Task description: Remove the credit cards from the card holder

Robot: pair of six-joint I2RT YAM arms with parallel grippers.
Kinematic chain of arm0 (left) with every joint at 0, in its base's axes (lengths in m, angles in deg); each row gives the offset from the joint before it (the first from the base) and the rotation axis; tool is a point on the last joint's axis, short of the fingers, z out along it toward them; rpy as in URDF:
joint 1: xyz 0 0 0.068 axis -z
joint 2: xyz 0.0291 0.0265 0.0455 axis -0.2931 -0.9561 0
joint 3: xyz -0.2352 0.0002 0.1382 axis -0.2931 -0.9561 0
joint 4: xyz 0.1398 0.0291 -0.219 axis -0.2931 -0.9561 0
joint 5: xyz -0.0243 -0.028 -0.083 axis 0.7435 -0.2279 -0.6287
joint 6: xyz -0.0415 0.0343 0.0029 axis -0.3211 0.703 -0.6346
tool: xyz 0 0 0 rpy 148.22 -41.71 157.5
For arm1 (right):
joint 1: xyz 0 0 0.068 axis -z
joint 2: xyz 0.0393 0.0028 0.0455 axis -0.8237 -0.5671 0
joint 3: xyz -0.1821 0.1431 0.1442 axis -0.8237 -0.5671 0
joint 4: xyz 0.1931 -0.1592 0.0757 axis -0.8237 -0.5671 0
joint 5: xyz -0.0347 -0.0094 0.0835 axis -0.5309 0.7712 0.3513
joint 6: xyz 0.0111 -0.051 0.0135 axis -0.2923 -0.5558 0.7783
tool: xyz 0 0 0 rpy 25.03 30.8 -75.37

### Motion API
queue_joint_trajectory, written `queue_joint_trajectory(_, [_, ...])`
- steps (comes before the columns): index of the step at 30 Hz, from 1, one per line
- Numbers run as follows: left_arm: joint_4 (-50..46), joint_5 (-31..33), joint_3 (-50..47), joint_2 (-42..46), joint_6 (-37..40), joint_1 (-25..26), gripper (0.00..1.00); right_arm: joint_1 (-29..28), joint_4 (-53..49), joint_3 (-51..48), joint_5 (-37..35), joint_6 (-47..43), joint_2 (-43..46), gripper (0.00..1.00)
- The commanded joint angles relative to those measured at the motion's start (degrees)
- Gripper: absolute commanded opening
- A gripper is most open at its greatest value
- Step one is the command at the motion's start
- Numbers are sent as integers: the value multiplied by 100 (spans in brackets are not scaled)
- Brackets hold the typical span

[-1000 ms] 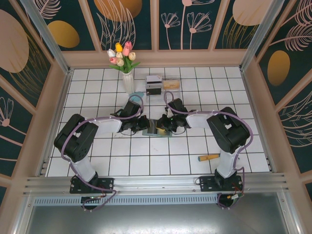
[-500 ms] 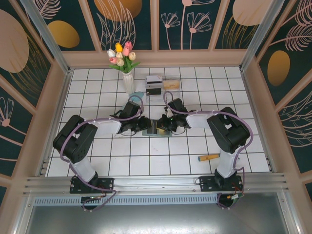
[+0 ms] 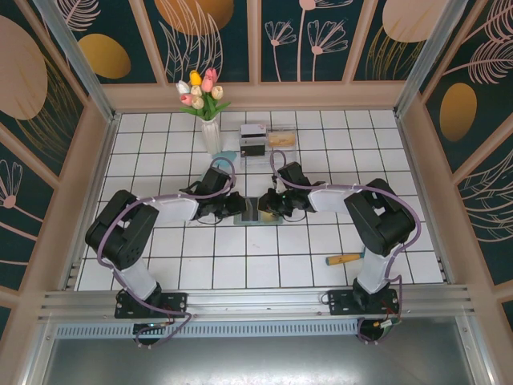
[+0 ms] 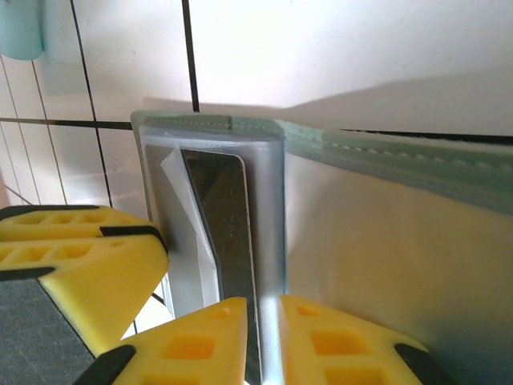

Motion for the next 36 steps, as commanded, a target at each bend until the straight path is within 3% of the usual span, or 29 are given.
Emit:
queue_joint_trajectory(1, [-626, 198, 48, 296, 195, 5, 16, 21, 207, -99, 180, -8, 98, 23])
queue_joint_trajectory(5, [-517, 424, -139, 397, 160, 5, 11, 0, 347, -41, 317, 44, -18, 25])
queue_joint_trajectory(9, [-116, 96, -313, 264, -59, 5, 9, -25, 308, 43, 344, 7, -157, 25])
queue_joint_trajectory(16, [-138, 63, -275, 30, -90, 6, 8, -45, 47, 144, 207, -118, -274, 25])
queue_joint_trajectory(24, [-305, 138, -268, -134, -18, 6, 7, -70, 505, -5, 586, -76, -286, 19])
queue_joint_trajectory(36, [-481, 182, -225, -229, 88, 5, 8, -60, 862, -178, 862, -256, -58, 18])
